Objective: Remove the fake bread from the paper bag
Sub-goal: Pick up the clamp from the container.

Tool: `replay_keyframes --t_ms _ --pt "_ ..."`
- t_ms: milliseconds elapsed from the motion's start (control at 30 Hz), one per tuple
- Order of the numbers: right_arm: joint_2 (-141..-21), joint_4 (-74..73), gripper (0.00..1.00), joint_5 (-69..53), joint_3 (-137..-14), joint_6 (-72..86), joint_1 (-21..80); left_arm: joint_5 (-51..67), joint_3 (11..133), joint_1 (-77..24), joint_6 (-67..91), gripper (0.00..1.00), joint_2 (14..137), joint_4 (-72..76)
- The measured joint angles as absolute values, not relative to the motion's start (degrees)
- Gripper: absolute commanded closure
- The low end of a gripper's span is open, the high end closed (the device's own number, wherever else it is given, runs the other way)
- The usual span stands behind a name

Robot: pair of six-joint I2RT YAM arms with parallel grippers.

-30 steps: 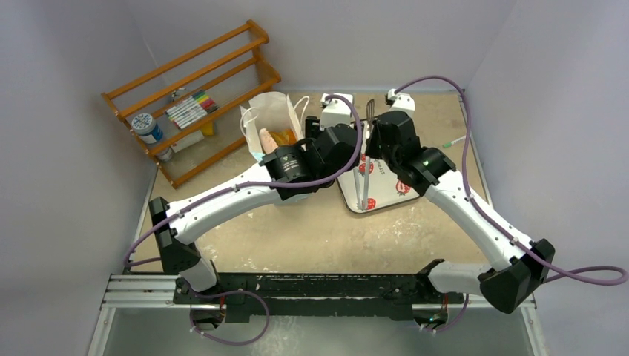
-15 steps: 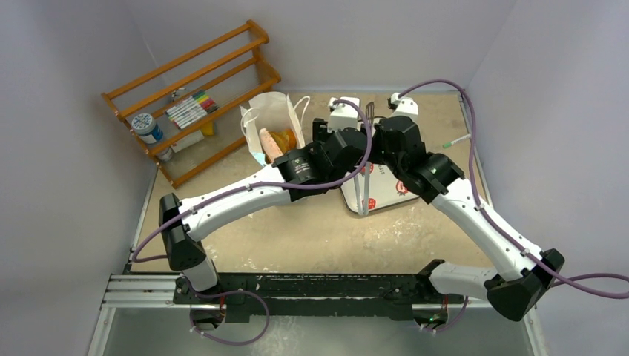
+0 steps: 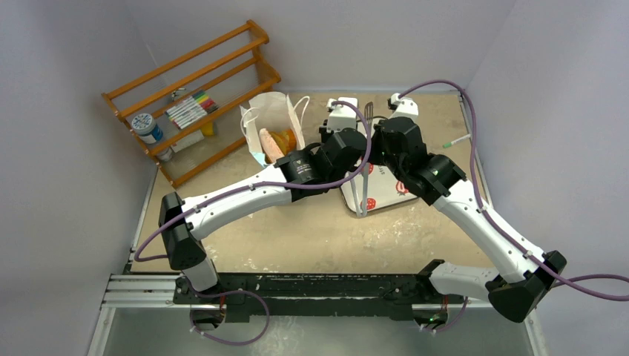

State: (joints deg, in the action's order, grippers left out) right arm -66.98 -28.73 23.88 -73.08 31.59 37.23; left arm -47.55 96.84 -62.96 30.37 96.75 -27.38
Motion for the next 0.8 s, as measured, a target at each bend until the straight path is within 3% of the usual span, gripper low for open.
replay_keyframes --t_ms 100,467,800 --pt "-66.98 -28.53 1.0 23.79 -73.08 31.86 37.5 -47.62 96.84 -62.96 30.5 1.0 96.75 -26.41" --pt "-66.54 -26.48 1.0 26.94 -72.23 33.89 37.32 -50.17 96.84 -61.76 30.37 1.0 96.75 -24.16" --pt "-64.1 -21.26 1.0 21.34 -67.2 34.48 27.75 -50.24 94.59 -58.3 30.2 1.0 94.59 -21.63"
